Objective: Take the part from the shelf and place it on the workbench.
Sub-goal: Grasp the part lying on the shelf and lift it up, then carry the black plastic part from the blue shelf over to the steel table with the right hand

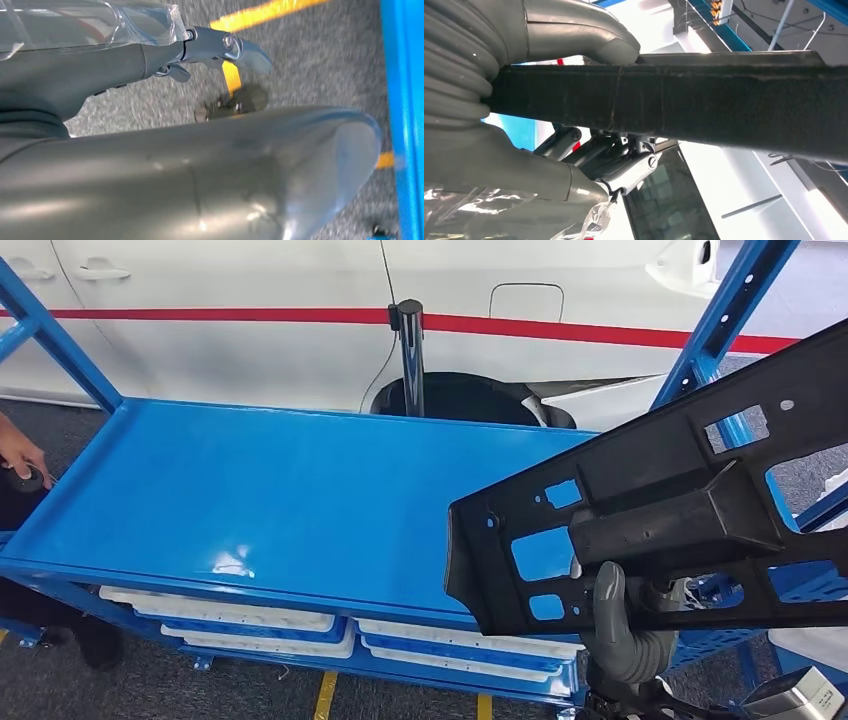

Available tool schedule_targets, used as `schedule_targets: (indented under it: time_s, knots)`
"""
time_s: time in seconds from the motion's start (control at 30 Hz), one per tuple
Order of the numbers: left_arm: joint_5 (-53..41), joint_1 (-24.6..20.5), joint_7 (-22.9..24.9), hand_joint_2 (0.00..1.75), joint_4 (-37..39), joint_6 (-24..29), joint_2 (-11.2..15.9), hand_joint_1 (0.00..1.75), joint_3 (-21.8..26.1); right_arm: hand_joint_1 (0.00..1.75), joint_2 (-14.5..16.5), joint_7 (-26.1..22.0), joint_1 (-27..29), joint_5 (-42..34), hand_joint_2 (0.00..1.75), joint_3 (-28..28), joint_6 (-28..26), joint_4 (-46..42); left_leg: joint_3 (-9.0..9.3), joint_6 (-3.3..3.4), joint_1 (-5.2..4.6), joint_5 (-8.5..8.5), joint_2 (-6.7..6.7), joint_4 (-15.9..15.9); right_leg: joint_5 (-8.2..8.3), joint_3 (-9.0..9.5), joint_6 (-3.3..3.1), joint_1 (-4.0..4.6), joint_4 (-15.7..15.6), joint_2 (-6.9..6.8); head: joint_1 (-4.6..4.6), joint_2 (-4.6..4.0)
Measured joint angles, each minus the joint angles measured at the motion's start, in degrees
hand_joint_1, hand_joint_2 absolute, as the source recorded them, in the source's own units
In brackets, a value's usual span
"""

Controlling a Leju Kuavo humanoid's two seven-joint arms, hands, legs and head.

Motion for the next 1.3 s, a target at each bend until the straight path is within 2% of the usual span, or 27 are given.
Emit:
schedule_targets:
  time_s: [0.03,0.07,0.13,0.17,0.2,0.27,0.3,0.33,0.37,0.4,0.47,0.53,0.57,0.63,0.67,0.73,0.77,0.8,0.83,0.87,0.9,0.97,1.03,1.07,1.13,1.2,1.3]
  knots:
    - [-0.1,0.0,0.1,0.0,0.0,-0.1,0.1,0.0,0.0,1.75,0.0,0.0,0.0,0.1,1.75,0.0,0.0,0.1,-0.65,-0.39,-0.06,0.07,-0.04,0.9,-1.01,0.95,-0.54,0.04,-1.6,0.06,-0.01,0.0]
    - [-0.1,0.1,0.1,0.0,0.0,-0.2,0.1,0.0,0.0,1.75,0.0,-0.1,0.1,0.1,1.75,0.0,0.1,0.1,-1.06,-0.62,-0.04,0.31,-0.09,1.4,-1.43,0.99,-1.47,0.26,-1.8,0.12,-0.03,-0.01]
    - [-0.2,0.3,0.3,0.0,0.0,-0.4,0.2,0.0,0.0,1.75,0.1,-0.2,0.2,0.2,1.75,0.1,0.1,0.3,-1.65,-1.02,0.25,0.2,-0.1,1.9,-0.95,-0.13,-3.07,0.31,-1.2,-0.09,-0.14,-0.01]
    - [-0.3,0.4,0.4,0.0,0.0,-0.5,0.2,0.0,0.0,1.75,0.1,-0.2,0.2,0.2,1.75,0.1,0.1,0.3,-2.25,-1.21,0.38,-1.21,-0.13,3.1,-0.44,-0.77,-3.75,0.38,-1.1,-0.18,-0.15,-0.02]
    - [-0.4,0.4,0.5,0.0,0.0,-0.6,0.2,0.0,0.0,1.75,0.1,-0.2,0.2,0.3,1.75,0.1,0.2,0.4,-3.18,-1.42,0.48,-3.72,-0.15,5.6,0.18,-1.55,-4.33,0.46,-1.2,-0.23,-0.19,-0.01]
    - [-0.5,0.4,0.7,0.0,0.0,-0.7,0.2,0.0,0.0,1.75,0.1,-0.4,0.3,0.3,1.75,0.1,0.2,0.4,-5.35,-1.62,0.42,-9.72,-0.2,13.4,1.46,-3.11,-4.94,0.8,-1.1,-0.18,-0.22,-0.01]
    - [-0.5,0.4,0.8,0.0,0.0,-0.7,0.2,0.0,0.0,1.75,0.1,-0.6,0.4,0.3,1.75,0.1,0.3,0.4,-5.99,-1.57,0.35,-11.52,-0.21,17.1,2.1,-3.95,-5.03,1.01,-1.1,-0.14,-0.23,0.0]
    - [-0.4,0.4,0.8,0.0,0.0,-0.7,0.2,0.0,0.0,1.75,0.1,-0.7,0.5,0.3,1.75,0.1,0.3,0.5,-5.91,-1.36,0.26,-12.0,-0.21,19.3,2.69,-4.72,-5.12,1.21,-1.1,-0.12,-0.23,0.0]
    - [-0.4,0.3,0.8,0.0,0.0,-0.7,0.2,0.0,0.0,1.75,0.1,-0.8,0.6,0.3,1.75,0.1,0.4,0.5,-4.75,-0.98,0.1,-11.29,-0.22,19.3,3.31,-5.5,-5.2,1.42,-1.1,-0.09,-0.23,0.0]
    - [-0.4,0.3,0.8,0.0,0.0,-0.7,0.2,0.0,0.0,1.75,0.1,-1.0,0.6,0.3,1.75,0.1,0.4,0.5,-2.6,-0.43,-0.11,-9.92,-0.23,17.2,3.93,-6.25,-5.24,1.63,-1.1,-0.03,-0.23,0.0]
    - [-0.4,0.2,0.8,0.0,0.0,-0.6,0.3,0.0,0.0,1.75,0.1,-1.4,0.7,0.6,1.75,0.1,0.3,0.4,4.05,1.06,-0.82,-8.2,-0.35,8.4,5.07,-7.36,-5.23,1.89,-1.1,0.18,-0.23,0.0]
    - [-0.4,-0.1,0.7,0.0,0.0,-0.5,0.4,0.0,0.0,1.75,0.0,-1.9,1.2,0.9,1.75,0.0,0.2,0.4,8.68,1.61,-1.53,-8.54,-0.49,1.1,6.07,-7.85,-4.92,1.86,-1.2,0.17,-0.21,-0.01]
    - [-0.4,-0.2,0.7,0.0,0.0,-0.4,0.4,0.0,0.0,1.75,0.0,-2.1,1.5,1.1,1.75,-0.1,0.0,0.3,9.35,1.53,-1.82,-8.77,-0.5,-0.5,6.56,-7.93,-4.62,1.77,-1.4,0.11,-0.23,-0.01]
    - [-0.3,-0.1,0.6,0.0,0.0,-0.4,0.3,0.0,0.0,1.75,-0.1,-2.3,2.1,1.4,1.75,-0.3,-0.4,0.1,8.72,1.42,-1.96,-7.73,-0.41,-1.2,7.21,-8.11,-3.95,1.46,-1.6,0.02,-0.31,-0.01]
    - [-0.3,0.0,0.7,0.0,0.0,-0.4,0.3,0.0,0.0,1.75,-0.2,-2.4,2.3,1.6,1.75,-0.5,-0.5,-0.1,8.31,1.55,-1.86,-7.01,-0.32,-1.4,6.24,-8.45,-3.71,1.43,-1.0,0.03,-0.34,-0.01]
    - [-0.3,0.1,0.7,0.0,0.0,-0.4,0.1,0.0,0.0,1.75,-0.5,-2.3,2.7,1.9,1.75,-0.8,-0.6,-0.2,7.13,1.98,-1.59,-5.46,-0.15,-1.7,0.86,-9.75,-3.52,1.47,3.4,0.06,-0.33,0.0]
    - [-0.3,0.1,0.7,0.0,0.0,-0.4,0.0,0.0,0.0,1.75,-0.6,-2.2,2.8,2.1,1.75,-0.9,-0.7,-0.2,6.32,2.17,-1.61,-4.78,-0.15,-1.7,-2.47,-10.54,-3.45,1.56,7.0,0.07,-0.32,0.0]
    - [-0.4,0.1,0.7,0.0,0.0,-0.4,-0.1,0.0,0.0,1.75,-0.7,-2.1,3.0,2.2,1.75,-0.9,-0.7,-0.2,5.48,2.25,-1.6,-4.09,-0.11,-1.7,-4.78,-11.11,-3.38,1.59,10.8,0.07,-0.32,0.0]
    - [-0.5,0.1,0.7,0.0,0.0,-0.4,-0.2,0.0,0.0,1.75,-0.8,-2.1,3.1,2.4,1.75,-0.9,-0.7,-0.2,4.61,2.17,-1.59,-3.41,-0.06,-1.6,-5.44,-11.23,-3.29,1.6,13.7,0.07,-0.32,0.0]
    - [-0.5,0.1,0.7,0.0,0.0,-0.4,-0.3,0.0,0.0,1.75,-0.8,-2.1,3.1,2.5,1.75,-0.9,-0.7,-0.2,3.73,2.03,-1.54,-2.74,0.0,-1.5,-4.7,-10.65,-3.17,1.58,15.2,0.06,-0.32,0.0]
    - [-0.5,0.1,0.7,0.0,0.0,-0.4,-0.3,0.0,0.0,1.75,-0.9,-2.1,3.2,2.5,1.75,-0.9,-0.7,-0.2,2.86,1.8,-1.42,-2.15,0.06,-1.3,-2.93,-9.13,-3.01,1.51,14.7,0.04,-0.32,0.0]
    - [-0.5,0.1,0.7,0.0,0.0,-0.4,-0.3,0.0,0.0,1.75,-0.9,-2.1,3.2,2.7,1.75,-0.9,-0.7,-0.2,1.11,1.19,-1.28,-1.33,0.11,-0.3,-0.42,-3.6,-2.37,1.2,8.2,-0.03,-0.28,0.0]
    - [-0.4,0.1,0.7,0.0,0.0,-0.4,-0.3,0.0,0.0,1.75,-1.0,-2.0,3.2,3.0,1.75,-0.9,-0.7,-0.3,-0.51,0.58,-1.44,-0.88,0.05,1.4,-1.48,1.17,-2.44,1.03,1.0,0.14,-0.26,0.0]
    - [-0.4,0.1,0.6,0.0,0.0,-0.4,-0.2,0.0,0.0,1.75,-1.0,-2.0,3.2,3.3,1.75,-0.9,-0.8,-0.3,-1.14,0.33,-1.59,-0.57,0.02,2.1,-2.37,2.05,-2.76,1.06,-0.7,0.27,-0.25,0.0]
    - [-0.2,0.2,0.5,0.0,0.1,-0.5,-0.2,0.0,0.0,1.75,-1.0,-2.0,3.2,4.0,1.75,-0.9,-1.0,-0.4,-1.97,-0.15,-1.47,-0.08,-0.06,2.6,-2.57,1.36,-3.89,1.12,-0.9,0.28,-0.26,-0.01]
    - [-0.1,0.3,0.5,0.0,0.1,-0.5,-0.1,0.0,0.0,1.75,-1.0,-1.8,3.3,4.3,1.75,-0.9,-1.0,-0.4,-3.05,-0.78,-1.14,-2.69,-0.15,4.9,-1.61,0.23,-4.98,1.14,-0.7,0.05,-0.28,-0.01]
    - [-0.7,0.4,0.5,0.0,0.1,-0.2,-0.2,0.0,0.0,1.75,-1.0,-1.6,3.4,4.7,1.75,-0.9,-1.5,-0.4,-5.95,-1.68,-0.83,-10.45,-0.18,15.5,0.15,-2.11,-5.81,1.44,-0.7,0.05,-0.32,0.0]
